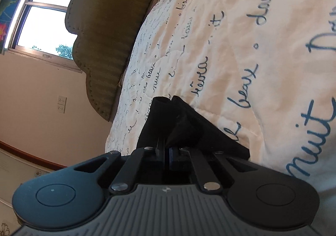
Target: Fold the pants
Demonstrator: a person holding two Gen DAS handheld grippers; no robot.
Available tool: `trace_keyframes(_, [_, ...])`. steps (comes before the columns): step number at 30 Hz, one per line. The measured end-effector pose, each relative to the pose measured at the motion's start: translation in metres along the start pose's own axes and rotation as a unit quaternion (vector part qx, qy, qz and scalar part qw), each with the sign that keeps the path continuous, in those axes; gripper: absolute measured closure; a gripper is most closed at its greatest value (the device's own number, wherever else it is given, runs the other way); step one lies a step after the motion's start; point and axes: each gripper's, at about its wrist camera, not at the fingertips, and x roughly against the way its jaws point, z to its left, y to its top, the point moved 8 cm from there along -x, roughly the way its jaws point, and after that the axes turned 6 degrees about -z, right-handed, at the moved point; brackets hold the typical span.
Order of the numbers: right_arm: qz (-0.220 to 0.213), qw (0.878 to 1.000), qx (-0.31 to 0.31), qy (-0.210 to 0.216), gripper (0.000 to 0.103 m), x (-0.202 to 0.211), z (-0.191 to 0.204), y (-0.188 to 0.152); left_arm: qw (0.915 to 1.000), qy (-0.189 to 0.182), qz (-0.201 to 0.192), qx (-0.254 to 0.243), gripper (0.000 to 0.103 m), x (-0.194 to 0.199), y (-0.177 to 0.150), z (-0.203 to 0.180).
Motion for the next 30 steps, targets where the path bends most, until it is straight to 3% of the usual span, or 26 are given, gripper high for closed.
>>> trace_keyframes(4, [-0.019, 0.998, 0.033, 0.047, 0.1, 0.017, 0.046, 0.018, 0.9977, 0.018, -0.031, -0.057, 0.098, 0.013, 0.004, -0.023])
trace_keyframes(6, [-0.02, 0.996, 0.05, 0.065, 0.1, 0.032, 0.065, 0.024, 0.9974, 0.013, -0.027, -0.065, 0.099, 0.018, 0.003, -0.03])
trace_keyframes(8, [-0.001, 0.997, 0.074, 0.023, 0.1, 0.037, 0.048, 0.021, 0.9971, 0.018, -0.018, -0.071, 0.099, 0.018, 0.001, -0.027])
trace_keyframes(10, [0.02, 0.998, 0.052, -0.029, 0.1, 0.036, 0.004, 0.015, 0.9979, 0.023, 0.001, -0.061, 0.098, 0.014, -0.003, -0.017])
trace_keyframes(12, [0.025, 0.999, 0.019, -0.043, 0.1, 0.04, -0.027, 0.01, 0.9983, 0.022, 0.007, -0.054, 0.098, 0.013, -0.003, -0.013])
trace_keyframes(14, [0.02, 0.999, 0.007, -0.035, 0.1, 0.044, -0.033, 0.006, 0.9975, 0.022, 0.004, -0.066, 0.098, 0.015, 0.0, -0.021])
trace_keyframes(17, [0.016, 1.0, 0.023, -0.014, 0.1, 0.044, -0.008, 0.01, 0.9967, 0.012, -0.005, -0.08, 0.099, 0.019, 0.006, -0.033])
trace_keyframes(20, [-0.003, 0.998, 0.034, 0.058, 0.1, 0.056, 0.034, 0.024, 0.9954, -0.003, -0.018, -0.094, 0.099, 0.029, 0.006, -0.043])
trace_keyframes(26, [0.039, 0.998, 0.043, 0.016, 0.1, 0.017, 0.038, 0.029, 0.9977, 0.028, 0.002, -0.062, 0.098, 0.009, 0.001, -0.021])
trace_keyframes(30, [0.022, 0.991, 0.075, 0.105, 0.1, 0.019, 0.109, 0.041, 0.9973, 0.019, -0.009, -0.07, 0.098, 0.013, 0.003, -0.03])
